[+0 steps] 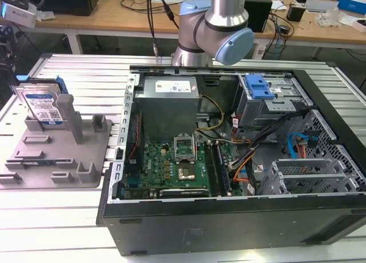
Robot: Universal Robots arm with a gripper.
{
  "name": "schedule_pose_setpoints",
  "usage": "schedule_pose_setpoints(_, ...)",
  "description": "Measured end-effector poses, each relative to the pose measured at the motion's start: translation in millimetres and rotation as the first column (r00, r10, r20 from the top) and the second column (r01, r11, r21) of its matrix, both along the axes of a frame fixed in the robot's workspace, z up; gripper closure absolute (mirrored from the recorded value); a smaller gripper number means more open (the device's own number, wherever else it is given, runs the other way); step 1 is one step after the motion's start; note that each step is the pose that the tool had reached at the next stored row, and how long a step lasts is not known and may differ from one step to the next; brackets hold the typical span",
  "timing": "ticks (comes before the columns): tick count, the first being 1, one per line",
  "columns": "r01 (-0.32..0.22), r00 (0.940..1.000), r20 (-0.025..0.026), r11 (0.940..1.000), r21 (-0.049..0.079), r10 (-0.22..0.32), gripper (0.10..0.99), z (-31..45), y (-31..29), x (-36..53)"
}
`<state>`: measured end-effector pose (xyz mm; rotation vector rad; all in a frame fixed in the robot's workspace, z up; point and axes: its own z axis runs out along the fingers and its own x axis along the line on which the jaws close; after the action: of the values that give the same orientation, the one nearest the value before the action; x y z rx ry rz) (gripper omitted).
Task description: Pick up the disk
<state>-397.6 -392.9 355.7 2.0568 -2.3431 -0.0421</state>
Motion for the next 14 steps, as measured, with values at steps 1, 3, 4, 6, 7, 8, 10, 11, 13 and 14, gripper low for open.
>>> schedule_pose_setpoints(1, 0.0, 1.0, 0.0001, 1.0, 0.0, 0.0, 0.545, 0.0, 0.0, 0.0)
schedule_pose_setpoints(3, -0.002, 1.0, 0.0001, 1.0, 0.0, 0.002, 0.545, 0.0, 2.9, 0.0)
schedule_pose_setpoints(4, -0.004, 1.0, 0.0001, 1.0, -0.001, 0.004, 0.545, 0.0, 6.3, -0.4)
schedule_pose_setpoints(6, -0.01, 1.0, 0.0001, 0.9999, -0.004, 0.01, 0.545, -0.1, 14.9, -1.9)
schedule_pose_setpoints(7, -0.014, 0.9999, 0.0, 0.9999, -0.006, 0.014, 0.545, 0.0, 22.8, -3.3)
schedule_pose_setpoints(8, -0.016, 0.9999, 0.0001, 0.9999, -0.006, 0.016, 0.545, -0.1, 26.2, -3.6)
schedule_pose_setpoints(10, -0.022, 0.9998, -0.0001, 0.9997, -0.006, 0.022, 0.545, -0.1, 35.1, -3.9)
schedule_pose_setpoints(11, -0.025, 0.9997, -0.0001, 0.9997, -0.006, 0.025, 0.545, -0.1, 37.9, -3.9)
schedule_pose_setpoints(13, -0.031, 0.9995, 0.0001, 0.9995, -0.007, 0.031, 0.545, -0.3, 45.3, -4.0)
schedule_pose_setpoints(14, -0.036, 0.9994, -0.0001, 0.9993, -0.007, 0.036, 0.545, -0.2, 49.8, -4.1)
